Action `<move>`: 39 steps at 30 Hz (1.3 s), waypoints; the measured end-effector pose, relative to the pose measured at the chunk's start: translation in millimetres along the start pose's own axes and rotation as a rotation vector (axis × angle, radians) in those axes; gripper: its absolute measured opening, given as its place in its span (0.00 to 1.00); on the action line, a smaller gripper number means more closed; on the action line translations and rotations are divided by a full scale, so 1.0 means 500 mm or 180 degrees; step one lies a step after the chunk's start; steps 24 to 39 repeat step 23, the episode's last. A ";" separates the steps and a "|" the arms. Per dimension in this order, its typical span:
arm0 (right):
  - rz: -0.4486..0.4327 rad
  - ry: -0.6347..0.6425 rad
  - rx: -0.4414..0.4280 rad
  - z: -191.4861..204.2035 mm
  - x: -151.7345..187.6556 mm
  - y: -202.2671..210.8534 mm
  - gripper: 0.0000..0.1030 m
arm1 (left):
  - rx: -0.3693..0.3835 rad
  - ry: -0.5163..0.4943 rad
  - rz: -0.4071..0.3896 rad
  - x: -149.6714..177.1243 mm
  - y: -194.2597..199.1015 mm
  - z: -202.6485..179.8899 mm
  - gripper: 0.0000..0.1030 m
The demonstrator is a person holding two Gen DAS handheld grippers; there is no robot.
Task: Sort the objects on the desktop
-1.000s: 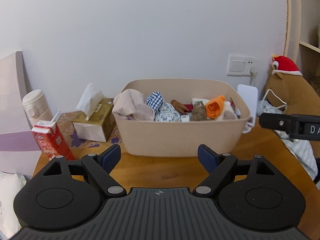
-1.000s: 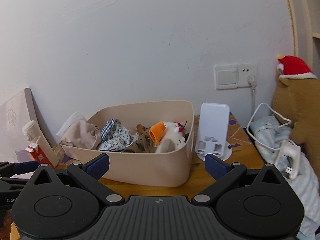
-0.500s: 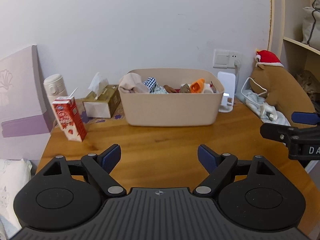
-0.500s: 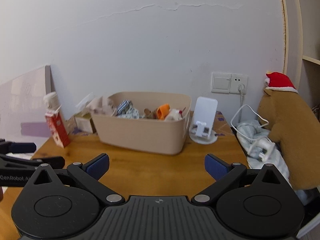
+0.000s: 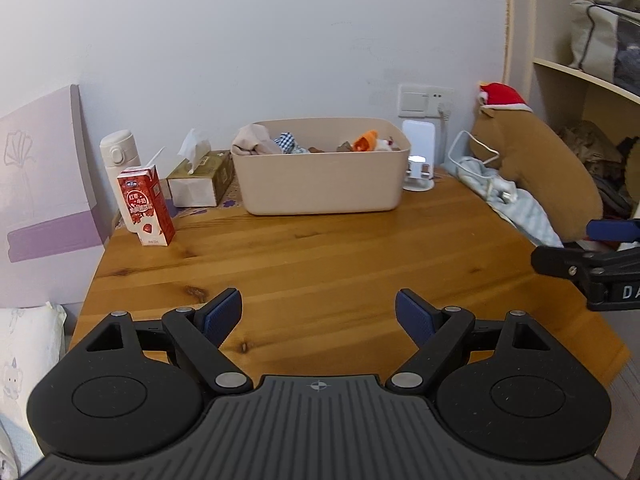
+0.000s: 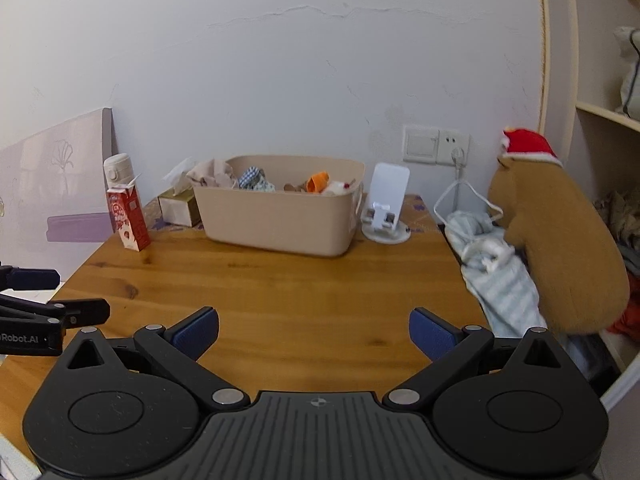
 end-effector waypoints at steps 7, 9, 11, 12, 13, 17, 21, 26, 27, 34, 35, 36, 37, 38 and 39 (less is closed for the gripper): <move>-0.0019 -0.0037 0.0046 -0.001 0.034 0.041 1.00 | 0.0082 -0.0076 0.0053 0.036 0.023 -0.029 0.83; -0.0007 -0.0013 0.0074 -0.002 0.039 0.048 1.00 | 0.0104 -0.0065 0.0077 0.045 0.025 -0.031 0.83; 0.0010 0.0009 0.0087 -0.003 0.044 0.052 1.00 | 0.0131 -0.0054 0.0101 0.052 0.026 -0.032 0.83; 0.0016 0.0014 0.0090 -0.003 0.047 0.054 1.00 | 0.0139 -0.0051 0.0111 0.055 0.027 -0.033 0.83; 0.0023 0.0015 0.0090 -0.003 0.049 0.055 1.00 | 0.0145 -0.0045 0.0116 0.056 0.027 -0.033 0.83; 0.0047 -0.0010 0.0086 -0.009 0.056 0.051 1.00 | 0.0161 -0.0018 0.0103 0.054 0.029 -0.029 0.83; 0.0080 -0.0049 0.0075 -0.015 0.057 0.039 1.00 | 0.0137 0.0018 0.0068 0.050 0.026 -0.023 0.83; 0.0103 -0.0057 0.0068 -0.016 0.057 0.029 1.00 | 0.0148 0.0032 0.0088 0.049 0.020 -0.022 0.83; 0.0103 -0.0057 0.0068 -0.016 0.057 0.029 1.00 | 0.0148 0.0032 0.0088 0.049 0.020 -0.022 0.83; 0.0103 -0.0057 0.0068 -0.016 0.057 0.029 1.00 | 0.0148 0.0032 0.0088 0.049 0.020 -0.022 0.83; 0.0103 -0.0057 0.0068 -0.016 0.057 0.029 1.00 | 0.0148 0.0032 0.0088 0.049 0.020 -0.022 0.83; 0.0103 -0.0057 0.0068 -0.016 0.057 0.029 1.00 | 0.0148 0.0032 0.0088 0.049 0.020 -0.022 0.83; 0.0103 -0.0057 0.0068 -0.016 0.057 0.029 1.00 | 0.0148 0.0032 0.0088 0.049 0.020 -0.022 0.83; 0.0103 -0.0057 0.0068 -0.016 0.057 0.029 1.00 | 0.0148 0.0032 0.0088 0.049 0.020 -0.022 0.83; 0.0103 -0.0057 0.0068 -0.016 0.057 0.029 1.00 | 0.0148 0.0032 0.0088 0.049 0.020 -0.022 0.83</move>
Point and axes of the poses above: each gripper's, at about its wrist camera, not at the fingertips, and y roughly against the way its jaws point, z to its left, x to its underside, the point moved 10 cm from there along -y, roughly the way its jaws point, and after that the axes turned 11 degrees about z, right-handed, at the moved point
